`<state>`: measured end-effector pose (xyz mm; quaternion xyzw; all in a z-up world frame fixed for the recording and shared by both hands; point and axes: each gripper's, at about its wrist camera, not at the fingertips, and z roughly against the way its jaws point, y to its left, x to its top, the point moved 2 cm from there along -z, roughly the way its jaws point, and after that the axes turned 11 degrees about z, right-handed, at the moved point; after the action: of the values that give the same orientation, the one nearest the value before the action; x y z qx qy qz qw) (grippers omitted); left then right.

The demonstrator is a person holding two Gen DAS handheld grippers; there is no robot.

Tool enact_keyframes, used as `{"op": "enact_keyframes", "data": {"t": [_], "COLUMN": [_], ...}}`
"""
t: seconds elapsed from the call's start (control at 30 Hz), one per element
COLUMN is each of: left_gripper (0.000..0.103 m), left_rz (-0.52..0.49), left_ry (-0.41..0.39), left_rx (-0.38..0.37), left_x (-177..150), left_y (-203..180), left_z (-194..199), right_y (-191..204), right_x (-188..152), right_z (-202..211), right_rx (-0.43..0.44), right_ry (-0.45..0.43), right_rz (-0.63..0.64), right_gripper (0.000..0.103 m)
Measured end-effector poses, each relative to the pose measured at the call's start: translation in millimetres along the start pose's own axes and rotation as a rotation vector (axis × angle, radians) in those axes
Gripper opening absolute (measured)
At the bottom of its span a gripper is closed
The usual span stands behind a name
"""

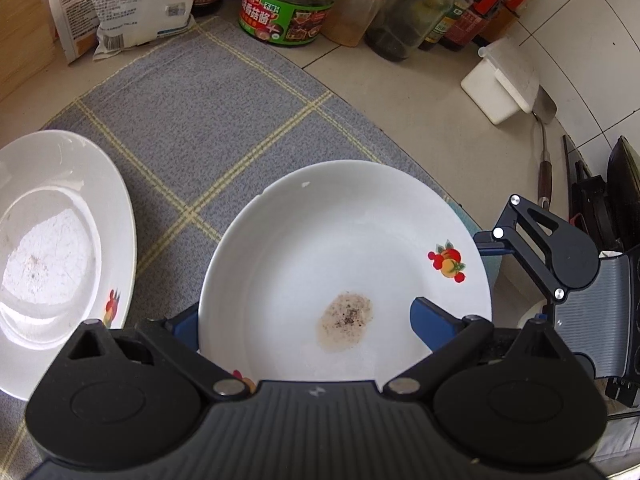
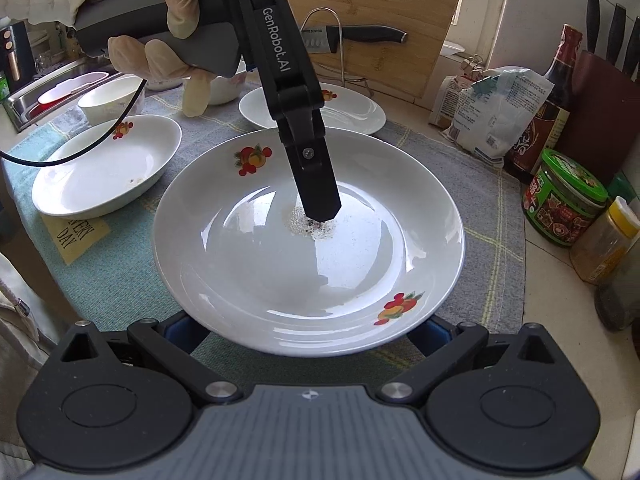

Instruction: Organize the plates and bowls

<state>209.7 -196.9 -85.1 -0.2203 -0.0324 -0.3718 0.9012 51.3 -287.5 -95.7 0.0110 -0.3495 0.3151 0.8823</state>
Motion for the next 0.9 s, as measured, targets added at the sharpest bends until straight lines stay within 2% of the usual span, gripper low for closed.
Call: {"op": "enact_keyframes", "data": {"t": [0.47,0.9], "left_gripper": [0.1,0.1], "left_rz": [-0.009,-0.004], "left_ry": [-0.02,-0.02], "left_rx": [-0.004,-0.005], "left_x": [55.2,87.8], "left_y": [-4.3,0.0], "left_z": [-25.0,-50.6], "right_y": [-53.9,-85.1], "right_x": [-9.3,-18.9], "right_z": [-11.8,-28.6], "right_rx": [-0.012,-0.009], "right_ry": [0.009,0.022], "right_rz": [-0.011,-0.019], "right_gripper": [0.103,0.103]}}
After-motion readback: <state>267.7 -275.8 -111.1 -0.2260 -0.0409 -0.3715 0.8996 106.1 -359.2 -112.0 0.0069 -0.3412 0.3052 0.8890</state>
